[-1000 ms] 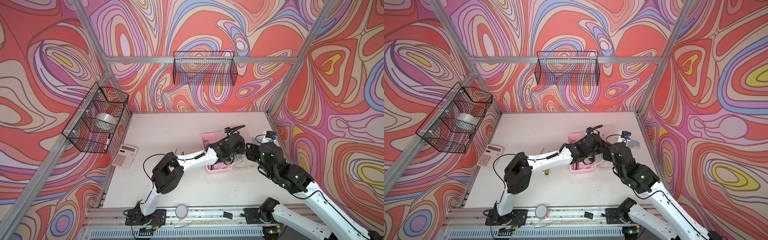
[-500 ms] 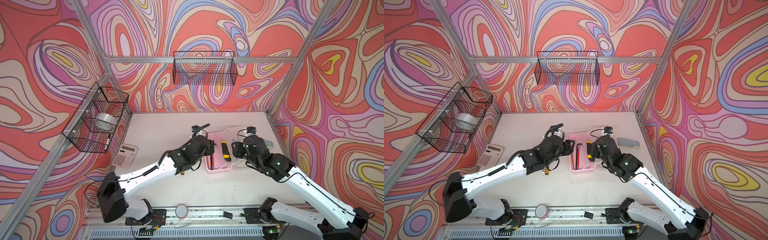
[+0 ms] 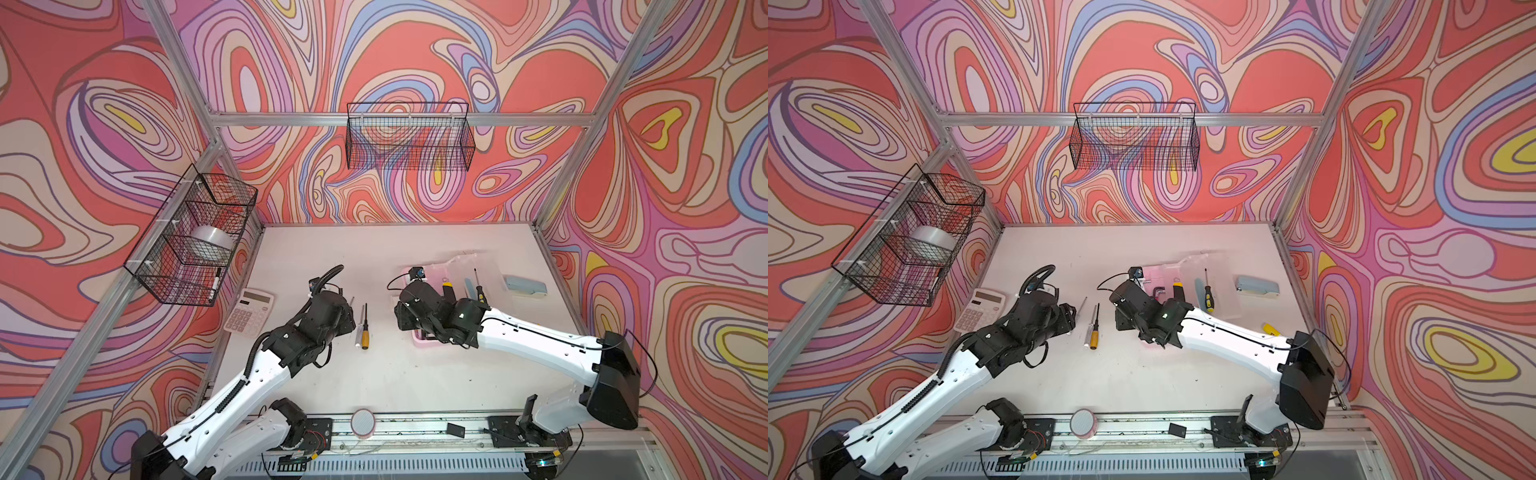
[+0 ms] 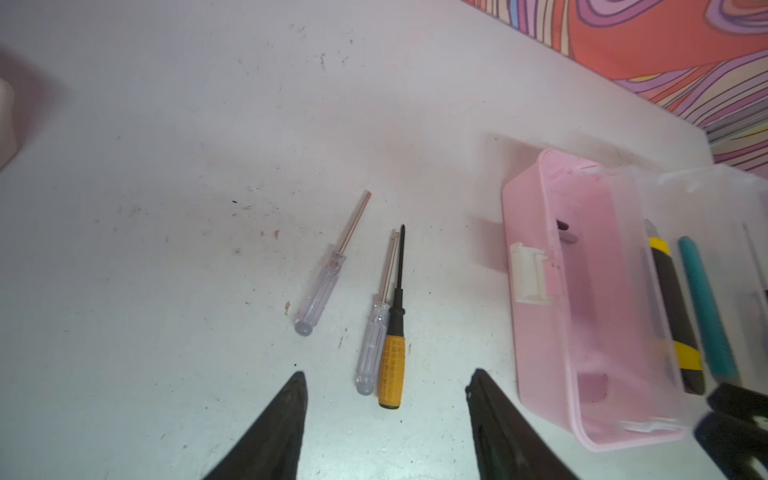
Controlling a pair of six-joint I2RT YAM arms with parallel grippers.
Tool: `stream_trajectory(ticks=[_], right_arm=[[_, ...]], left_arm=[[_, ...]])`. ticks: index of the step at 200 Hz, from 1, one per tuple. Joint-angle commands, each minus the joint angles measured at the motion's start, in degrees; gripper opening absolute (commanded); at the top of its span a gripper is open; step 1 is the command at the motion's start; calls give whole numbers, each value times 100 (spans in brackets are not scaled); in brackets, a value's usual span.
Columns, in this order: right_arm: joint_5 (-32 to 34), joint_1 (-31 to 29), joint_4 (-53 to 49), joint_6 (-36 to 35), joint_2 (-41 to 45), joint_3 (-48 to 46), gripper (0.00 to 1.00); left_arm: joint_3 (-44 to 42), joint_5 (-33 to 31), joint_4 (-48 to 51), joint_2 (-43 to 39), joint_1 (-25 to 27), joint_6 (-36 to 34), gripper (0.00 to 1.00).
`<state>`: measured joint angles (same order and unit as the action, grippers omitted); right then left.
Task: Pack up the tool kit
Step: 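Lower the black-yellow screwdriver into the box and open the left gripper, then draw the left gripper back over the screwdrivers while the right gripper returns near the box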
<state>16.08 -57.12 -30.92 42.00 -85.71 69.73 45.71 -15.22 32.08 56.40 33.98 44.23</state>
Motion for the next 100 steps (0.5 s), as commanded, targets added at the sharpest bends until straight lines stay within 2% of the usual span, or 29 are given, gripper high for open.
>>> stream_trajectory(ticks=[1,19,40,78,100], right_arm=[[-24,-25,140,176,17,205,48],[69,-23,86,164,43,176,48],[226,-24,58,152,178,45,48],[336,18,4,111,199,-35,49],[249,109,11,92,223,-80,49]], left_arm=[[249,-64,246,782,-318,-380,60],[235,430,17,1310,-762,-475,54],[58,738,-337,1525,-1117,-542,47],[-1,793,-669,1938,-1197,-693,40],[42,909,-764,2249,-1200,-748,39]])
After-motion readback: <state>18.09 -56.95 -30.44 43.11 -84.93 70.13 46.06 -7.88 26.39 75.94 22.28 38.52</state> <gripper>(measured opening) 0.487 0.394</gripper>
